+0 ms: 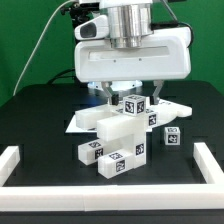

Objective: Assemble chair

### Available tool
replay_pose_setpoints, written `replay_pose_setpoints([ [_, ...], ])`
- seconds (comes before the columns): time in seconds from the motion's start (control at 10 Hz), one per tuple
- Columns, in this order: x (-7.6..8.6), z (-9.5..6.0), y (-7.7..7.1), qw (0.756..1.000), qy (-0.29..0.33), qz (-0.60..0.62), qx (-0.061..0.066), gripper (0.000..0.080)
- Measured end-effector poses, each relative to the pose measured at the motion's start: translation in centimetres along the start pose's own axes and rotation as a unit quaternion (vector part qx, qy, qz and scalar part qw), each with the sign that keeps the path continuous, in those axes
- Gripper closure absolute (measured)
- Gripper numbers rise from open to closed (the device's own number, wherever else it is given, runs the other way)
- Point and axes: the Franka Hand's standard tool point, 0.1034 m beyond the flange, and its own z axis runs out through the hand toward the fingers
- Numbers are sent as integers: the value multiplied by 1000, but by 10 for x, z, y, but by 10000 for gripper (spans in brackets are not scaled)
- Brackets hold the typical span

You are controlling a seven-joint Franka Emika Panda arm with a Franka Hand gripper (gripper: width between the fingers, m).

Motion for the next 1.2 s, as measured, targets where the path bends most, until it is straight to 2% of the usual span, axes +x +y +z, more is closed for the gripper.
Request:
replay_pose_setpoints([
  [0.1, -2, 1, -1, 999, -2, -54, -2, 157],
  [0.4, -1, 1, 1, 989, -2, -149, -4, 151],
  [0.5, 6, 1, 3, 956, -2, -293, -11, 151],
  [0.6, 9, 2, 6, 938, -1, -345, -11, 151],
  [0.8, 8, 2, 6, 948, -2, -317, -11, 162],
  [1.0, 8, 3, 6, 965, -1, -262, -11, 519],
  [1.2, 8, 3, 6, 981, 0, -195, -11, 516],
])
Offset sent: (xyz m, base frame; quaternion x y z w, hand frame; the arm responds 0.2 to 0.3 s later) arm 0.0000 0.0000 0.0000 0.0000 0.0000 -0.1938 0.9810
